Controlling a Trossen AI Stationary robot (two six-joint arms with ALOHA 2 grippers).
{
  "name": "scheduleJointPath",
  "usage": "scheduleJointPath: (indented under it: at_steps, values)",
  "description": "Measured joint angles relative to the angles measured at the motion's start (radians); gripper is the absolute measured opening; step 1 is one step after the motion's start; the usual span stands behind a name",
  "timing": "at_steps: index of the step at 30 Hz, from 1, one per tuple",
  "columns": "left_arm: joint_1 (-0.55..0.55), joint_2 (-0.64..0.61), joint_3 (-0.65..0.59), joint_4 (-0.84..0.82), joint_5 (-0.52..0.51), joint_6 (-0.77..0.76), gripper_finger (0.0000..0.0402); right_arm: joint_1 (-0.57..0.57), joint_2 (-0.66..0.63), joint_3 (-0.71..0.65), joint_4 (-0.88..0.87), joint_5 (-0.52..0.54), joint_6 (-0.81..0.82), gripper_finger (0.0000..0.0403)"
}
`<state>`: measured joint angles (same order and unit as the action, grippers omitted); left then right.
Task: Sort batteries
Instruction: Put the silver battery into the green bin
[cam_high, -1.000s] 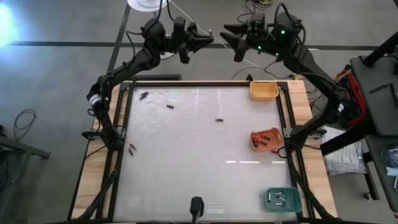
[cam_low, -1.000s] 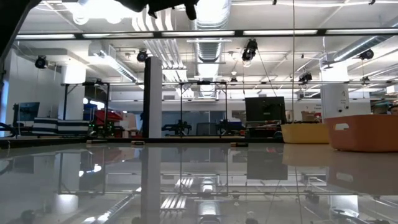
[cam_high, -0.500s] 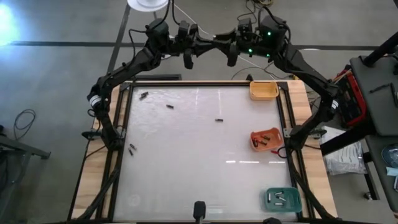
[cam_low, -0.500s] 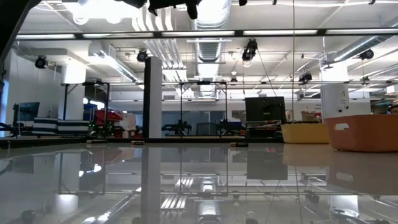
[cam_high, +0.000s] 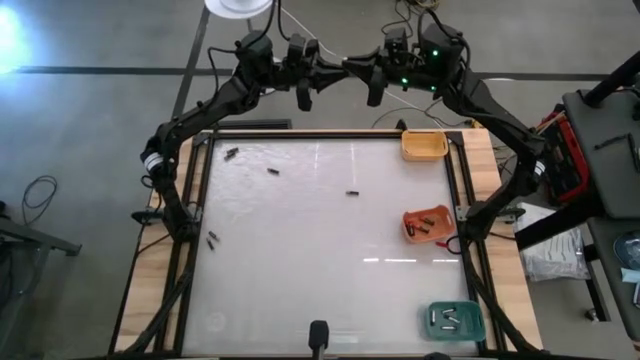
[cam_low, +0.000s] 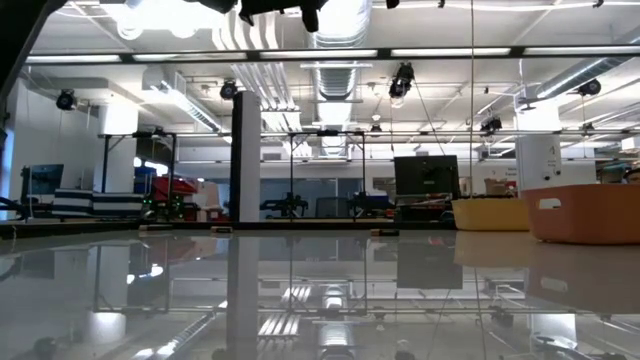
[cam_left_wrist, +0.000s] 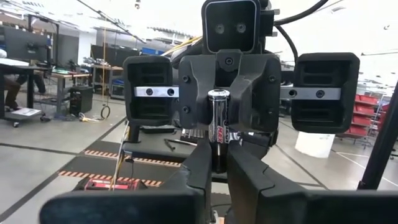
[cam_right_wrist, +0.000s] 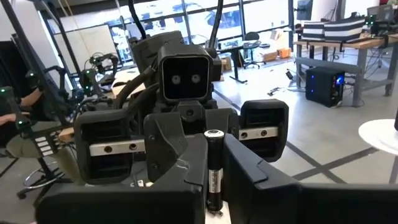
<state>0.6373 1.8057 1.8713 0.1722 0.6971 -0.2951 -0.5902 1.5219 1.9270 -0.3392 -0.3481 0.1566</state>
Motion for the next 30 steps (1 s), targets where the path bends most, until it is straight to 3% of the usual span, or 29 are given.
scheduleJointPath:
  at_steps: [11, 21, 24, 30]
  values:
    - [0.007, -0.005, 0.000, -0.029, -0.001, 0.043, 0.0035, 0.001, -0.017, 0.000, -0.031, 0.009, -0.021, 0.0019]
    - [0.085, -0.080, 0.000, -0.174, -0.027, 0.167, 0.0139, 0.029, -0.065, -0.001, -0.222, 0.085, -0.044, 0.0018]
    - [0.119, -0.103, 0.000, -0.243, -0.065, 0.218, 0.0168, 0.065, -0.074, -0.001, -0.369, 0.131, -0.035, 0.0018]
    - [0.169, -0.140, 0.000, -0.373, -0.102, 0.304, 0.0200, 0.195, -0.072, -0.012, -0.836, 0.290, 0.096, 0.0018]
